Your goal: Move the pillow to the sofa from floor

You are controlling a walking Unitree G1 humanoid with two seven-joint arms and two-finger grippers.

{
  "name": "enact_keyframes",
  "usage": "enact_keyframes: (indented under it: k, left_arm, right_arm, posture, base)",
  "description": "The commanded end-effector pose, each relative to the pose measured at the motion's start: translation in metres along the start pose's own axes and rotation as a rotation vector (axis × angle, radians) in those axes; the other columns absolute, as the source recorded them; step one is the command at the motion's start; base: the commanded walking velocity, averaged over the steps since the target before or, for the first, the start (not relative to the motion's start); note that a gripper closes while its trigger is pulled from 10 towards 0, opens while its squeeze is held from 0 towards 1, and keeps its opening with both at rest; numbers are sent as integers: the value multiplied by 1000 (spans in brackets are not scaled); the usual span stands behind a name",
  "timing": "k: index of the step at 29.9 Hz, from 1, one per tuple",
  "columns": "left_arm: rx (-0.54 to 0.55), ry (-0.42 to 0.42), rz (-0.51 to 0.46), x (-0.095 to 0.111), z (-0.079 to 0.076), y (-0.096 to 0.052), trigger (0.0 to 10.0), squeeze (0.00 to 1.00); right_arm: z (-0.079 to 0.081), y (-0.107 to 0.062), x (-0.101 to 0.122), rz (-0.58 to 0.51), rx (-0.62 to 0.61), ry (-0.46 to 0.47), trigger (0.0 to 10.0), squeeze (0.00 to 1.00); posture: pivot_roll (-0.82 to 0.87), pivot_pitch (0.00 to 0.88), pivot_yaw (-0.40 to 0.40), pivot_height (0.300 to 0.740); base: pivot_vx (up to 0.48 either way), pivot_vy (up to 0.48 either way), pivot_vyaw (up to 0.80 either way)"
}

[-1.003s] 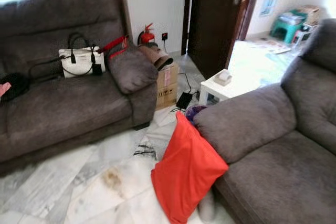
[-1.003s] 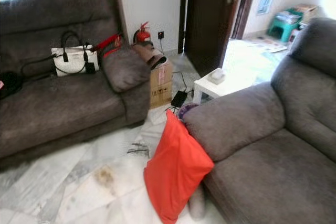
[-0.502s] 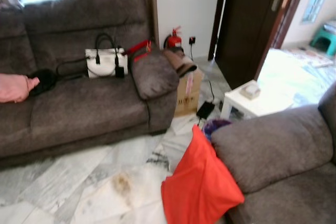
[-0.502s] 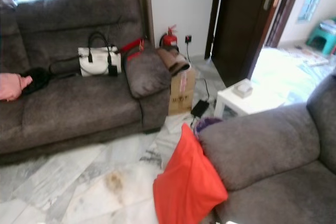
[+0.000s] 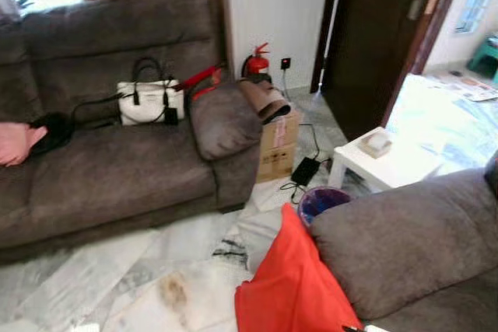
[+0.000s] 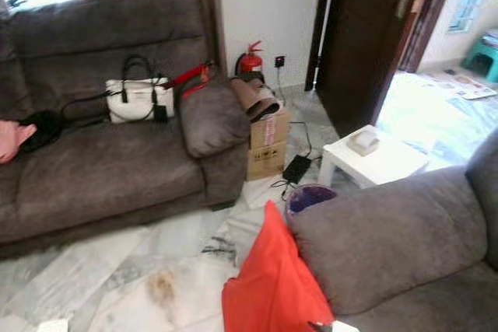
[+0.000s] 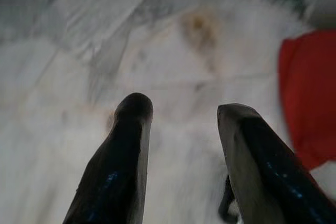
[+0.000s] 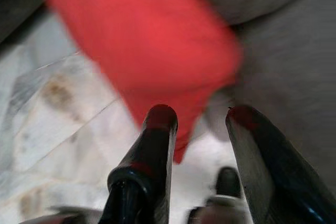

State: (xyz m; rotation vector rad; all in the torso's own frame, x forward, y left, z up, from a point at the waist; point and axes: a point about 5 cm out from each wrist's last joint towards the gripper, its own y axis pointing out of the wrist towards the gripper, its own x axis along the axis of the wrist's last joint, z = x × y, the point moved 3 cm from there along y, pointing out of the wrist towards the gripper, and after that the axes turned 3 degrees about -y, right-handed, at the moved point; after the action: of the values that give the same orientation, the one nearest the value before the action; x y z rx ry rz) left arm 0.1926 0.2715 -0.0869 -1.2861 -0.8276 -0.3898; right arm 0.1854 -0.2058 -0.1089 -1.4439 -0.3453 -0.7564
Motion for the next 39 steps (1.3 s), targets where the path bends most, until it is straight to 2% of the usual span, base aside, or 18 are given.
enact_keyframes:
  k: [1,5,6,7,10,11,14,19,23,26,29,30,31,33,36,39]
  left_arm:
    - [8,-7,-23,3,1,0,10000,0]
    - [-9,-38,-135,31,-4,5,10000,0]
    - [-20,-23,-170,40,-8,6,10000,0]
    - [-38,-10,-250,60,-13,7,10000,0]
    - [-51,10,-370,88,-19,6,10000,0]
    - [-74,19,-471,109,-24,3,10000,0]
    - [-101,68,-599,132,-29,-6,10000,0]
    - [-133,127,-663,136,-32,-14,10000,0]
    - [-149,123,-688,135,-34,-19,10000,0]
    - [-206,138,-680,132,-45,-21,10000,0]
    - [-224,136,-682,132,-49,-21,10000,0]
    - [-218,131,-692,135,-49,-22,10000,0]
    - [-218,131,-692,135,-49,-22,10000,0]
    - [-187,110,-693,137,-46,-22,10000,0]
    - [-161,100,-687,137,-45,-20,10000,0]
    - [-170,106,-687,138,-50,-20,10000,0]
  right_arm:
    - [1,1,5,-25,4,4,10000,0]
    - [10,5,27,-106,44,4,10000,0]
    - [12,6,36,-139,59,3,10000,0]
    - [17,7,54,-209,89,-2,10000,0]
    - [21,7,76,-298,115,10,10000,0]
    - [23,6,90,-359,121,31,10000,0]
    - [32,4,103,-429,164,20,10000,0]
    - [37,-2,110,-511,195,-17,10000,0]
    - [34,-4,114,-536,183,21,10000,0]
    - [42,-5,114,-539,232,-55,10000,0]
    - [45,-6,121,-559,246,-68,10000,0]
    - [43,-6,131,-589,226,-42,10000,0]
    - [43,-6,131,-589,226,-42,10000,0]
    - [38,-7,143,-623,191,16,10000,0]
    - [34,-6,147,-628,162,50,10000,0]
    - [34,-5,143,-613,165,39,10000,0]
  posture:
    - [206,0,33,740]
    - [199,0,28,740]
    - [191,0,24,740]
    - [180,0,19,740]
    - [158,0,21,740]
    - [152,0,30,740]
    - [151,0,49,740]
    - [129,0,62,740]
    - [121,0,62,740]
    - [129,0,52,740]
    - [122,0,45,740]
    - [117,0,42,740]
    - [117,0,42,740]
    - [115,0,42,740]
    - [113,0,45,740]
    - [104,0,50,740]
  base:
    - [0,0,0]
    - [0,0,0]
    - [0,0,0]
    - [0,0,0]
    - [0,0,0]
    - [0,0,0]
    - [0,0,0]
    - [0,0,0]
    - [0,0,0]
    - [0,0,0]
    - [0,0,0]
    - [0,0,0]
    - [0,0,0]
    - [0,0,0]
    - [0,0,0]
    - [0,0,0]
